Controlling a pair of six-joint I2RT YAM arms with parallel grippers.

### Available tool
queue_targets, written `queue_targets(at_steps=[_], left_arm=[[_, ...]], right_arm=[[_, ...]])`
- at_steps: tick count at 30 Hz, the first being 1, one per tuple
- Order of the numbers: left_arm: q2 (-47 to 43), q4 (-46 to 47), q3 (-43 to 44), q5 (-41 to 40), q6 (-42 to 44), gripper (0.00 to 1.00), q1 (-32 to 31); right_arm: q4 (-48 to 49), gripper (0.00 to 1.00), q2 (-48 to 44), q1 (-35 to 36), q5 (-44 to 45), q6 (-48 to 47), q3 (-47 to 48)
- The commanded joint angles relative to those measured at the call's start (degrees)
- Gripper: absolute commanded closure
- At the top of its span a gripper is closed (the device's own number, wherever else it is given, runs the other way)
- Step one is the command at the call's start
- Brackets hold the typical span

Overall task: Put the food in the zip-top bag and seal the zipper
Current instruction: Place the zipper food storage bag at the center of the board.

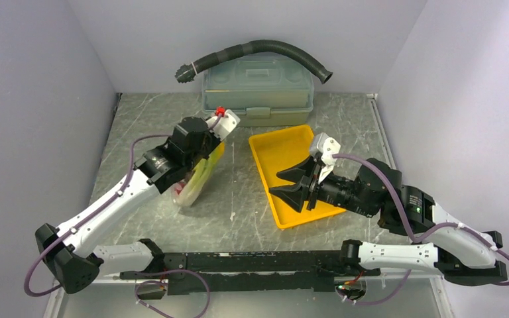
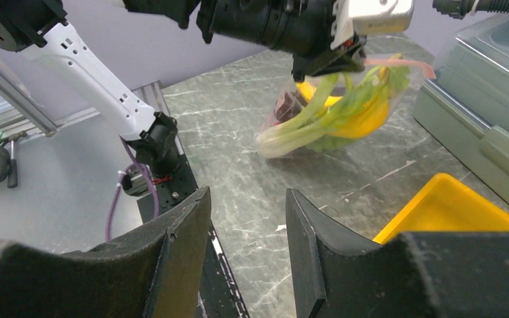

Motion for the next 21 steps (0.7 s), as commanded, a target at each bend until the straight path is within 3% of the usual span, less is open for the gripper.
queue_targets(at_steps=[1, 21], left_arm=[[0.67, 3.95, -4.55, 3.42, -9.79, 1.00, -2.95], [0.08, 0.09, -17.63, -5.82, -34.87, 0.99, -25.73]], right_arm=[[0.95, 0.51, -1.44, -0.20, 2.20, 1.07, -0.52], [-1.41, 0.32, -3.49, -0.28, 15.71, 9.14, -12.06]])
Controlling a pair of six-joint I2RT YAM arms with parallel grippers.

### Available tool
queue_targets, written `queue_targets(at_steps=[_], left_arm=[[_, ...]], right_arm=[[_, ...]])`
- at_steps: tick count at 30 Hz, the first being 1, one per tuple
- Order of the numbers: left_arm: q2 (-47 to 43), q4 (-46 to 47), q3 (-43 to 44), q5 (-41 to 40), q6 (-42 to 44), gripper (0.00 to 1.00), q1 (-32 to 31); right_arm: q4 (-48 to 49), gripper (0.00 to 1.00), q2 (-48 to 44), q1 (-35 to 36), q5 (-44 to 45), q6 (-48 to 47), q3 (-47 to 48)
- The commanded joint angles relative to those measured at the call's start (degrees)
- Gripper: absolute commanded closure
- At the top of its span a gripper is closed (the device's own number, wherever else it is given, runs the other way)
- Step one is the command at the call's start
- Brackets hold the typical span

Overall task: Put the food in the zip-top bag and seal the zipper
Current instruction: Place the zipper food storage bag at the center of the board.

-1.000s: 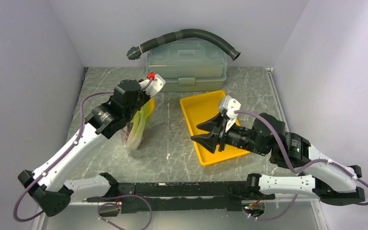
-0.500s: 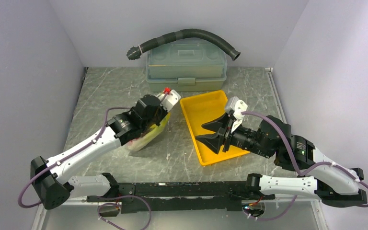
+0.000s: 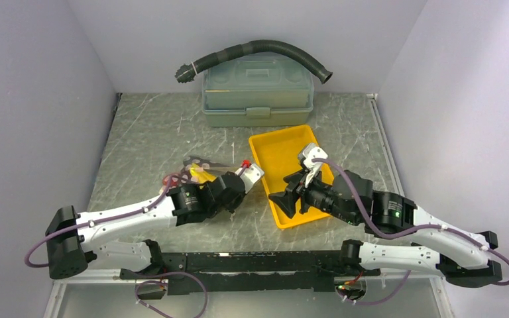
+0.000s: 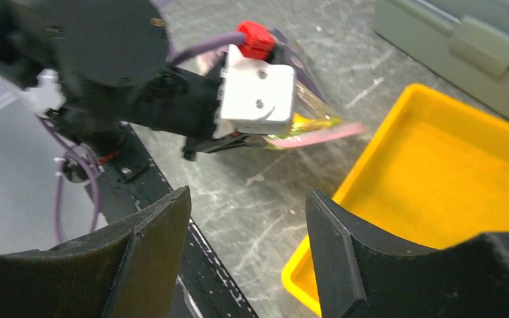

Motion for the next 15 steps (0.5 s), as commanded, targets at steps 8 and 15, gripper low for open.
queue_targets(at_steps=[8, 15], left_arm=[[-0.12, -4.54, 0.46, -1.60, -13.59, 0.69, -4.59], [-4.90, -0.39, -1.17, 3.78, -15.35, 0.44, -4.68]], right_arm=[[-1.53, 0.18, -0.13, -0.22, 13.43, 8.82, -6.83], [-3.06, 0.11, -1.03, -0.40, 16.65, 12.45, -9.16]])
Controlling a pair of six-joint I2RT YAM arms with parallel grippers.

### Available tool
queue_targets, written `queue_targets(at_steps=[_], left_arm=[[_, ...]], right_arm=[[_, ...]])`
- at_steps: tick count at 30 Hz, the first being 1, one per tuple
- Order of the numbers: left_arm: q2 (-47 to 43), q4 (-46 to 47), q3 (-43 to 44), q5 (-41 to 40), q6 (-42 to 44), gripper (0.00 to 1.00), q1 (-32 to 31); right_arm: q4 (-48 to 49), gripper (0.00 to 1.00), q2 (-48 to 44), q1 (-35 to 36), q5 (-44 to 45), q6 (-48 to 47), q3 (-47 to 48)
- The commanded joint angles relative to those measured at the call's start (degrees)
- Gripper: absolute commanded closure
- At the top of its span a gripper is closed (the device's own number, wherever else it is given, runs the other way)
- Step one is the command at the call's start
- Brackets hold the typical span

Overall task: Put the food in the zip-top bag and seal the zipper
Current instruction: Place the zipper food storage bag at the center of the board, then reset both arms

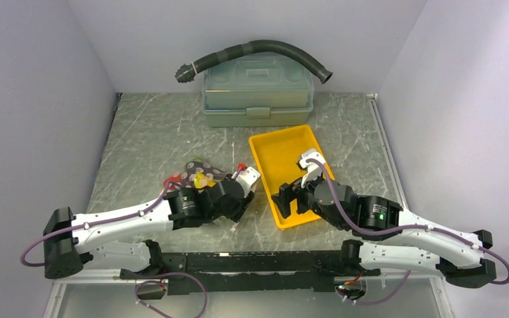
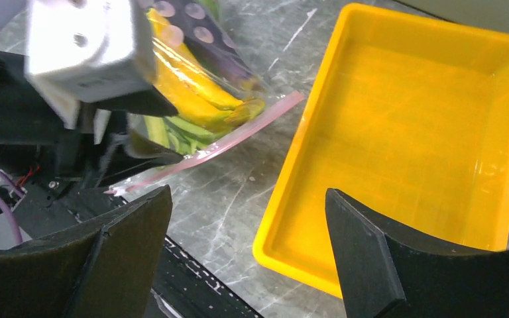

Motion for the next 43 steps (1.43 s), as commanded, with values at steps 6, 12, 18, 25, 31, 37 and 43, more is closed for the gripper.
queue_targets(at_steps=[6, 12, 18, 25, 31, 37, 43], left_arm=[[-10.07, 3.38, 1.31, 4.16, -2.66, 0.05, -0.35], [-13.86, -1.56, 6.03, 3.91, -2.57, 0.00, -0.35], [-13.65, -12.47, 13.02, 0.82, -4.52, 0.00, -0.37], [-15.84, -17.38, 16.46, 3.79, -3.32, 0.00, -0.35], [-20.97, -15.42, 12.94, 4.04, -3.30, 0.00, -0.35], [-26.12, -15.98, 9.96, 0.27, -5.23, 0.00, -0.35], [-30.06, -15.08, 7.71, -3.17, -6.73, 0.00, -0.35]], right_arm=[[-0.55, 0.00, -1.13, -0.26, 7.23, 7.38, -2.83], [-7.09, 0.00, 2.56, -0.37, 15.67, 21.16, -3.18], [-17.23, 0.00, 10.24, -0.38, 22.67, 34.96, 0.42], [-18.51, 0.00, 15.82, -0.38, 19.39, 33.93, 3.52], [-18.48, 0.00, 18.41, -0.29, 19.47, 32.47, 3.30], [-17.67, 0.00, 18.74, -0.12, 18.99, 31.88, 2.48], [-13.50, 0.00, 15.84, -0.12, 17.88, 28.65, 0.93]])
